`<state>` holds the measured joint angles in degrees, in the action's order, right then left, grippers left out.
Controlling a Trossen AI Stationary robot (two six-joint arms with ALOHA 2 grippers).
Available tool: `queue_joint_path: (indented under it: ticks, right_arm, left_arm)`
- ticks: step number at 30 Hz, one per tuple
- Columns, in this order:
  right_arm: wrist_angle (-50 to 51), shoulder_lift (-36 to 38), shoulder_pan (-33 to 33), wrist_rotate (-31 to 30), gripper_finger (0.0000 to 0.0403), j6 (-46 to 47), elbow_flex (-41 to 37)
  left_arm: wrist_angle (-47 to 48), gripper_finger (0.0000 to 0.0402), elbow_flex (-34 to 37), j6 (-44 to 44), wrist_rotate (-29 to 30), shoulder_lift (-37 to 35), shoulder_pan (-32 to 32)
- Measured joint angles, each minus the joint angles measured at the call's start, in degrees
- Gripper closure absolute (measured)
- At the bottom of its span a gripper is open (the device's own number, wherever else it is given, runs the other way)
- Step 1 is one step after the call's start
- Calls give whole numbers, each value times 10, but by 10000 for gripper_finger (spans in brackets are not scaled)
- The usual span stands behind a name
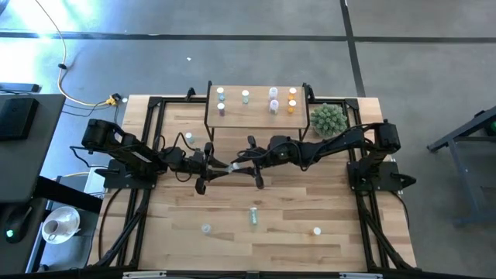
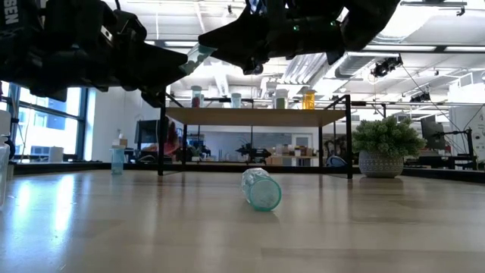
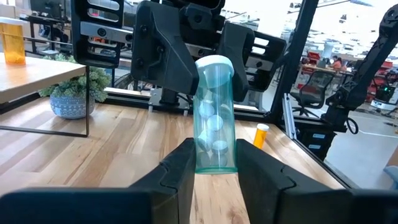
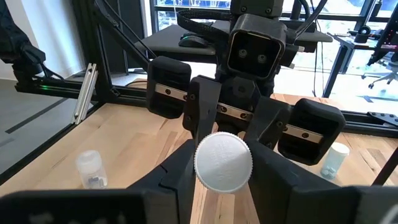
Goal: Pick and place medicine bottles onto shelf by color
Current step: Put the top green pill bottle on the shelf aligned with the other green pill bottle
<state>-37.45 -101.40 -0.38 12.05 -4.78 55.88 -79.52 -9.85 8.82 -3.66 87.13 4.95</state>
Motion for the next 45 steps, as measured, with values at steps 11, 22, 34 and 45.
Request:
queue_joint_path:
  ticks: [11, 22, 34, 45]
  right_arm:
    - [3, 0, 0, 1, 290, 0, 0]
    - [25, 21, -20, 0, 290, 0, 0]
    - [70, 63, -81, -11, 290, 18, 6]
    - [392, 68, -167, -66, 290, -12, 229]
  left_arm:
    - [0, 252, 0, 1, 0, 0, 0]
    - [4, 168, 0, 1, 28, -14, 25]
    - [38, 169, 0, 10, -19, -105, 94]
    - [185, 177, 0, -4, -20, -155, 116]
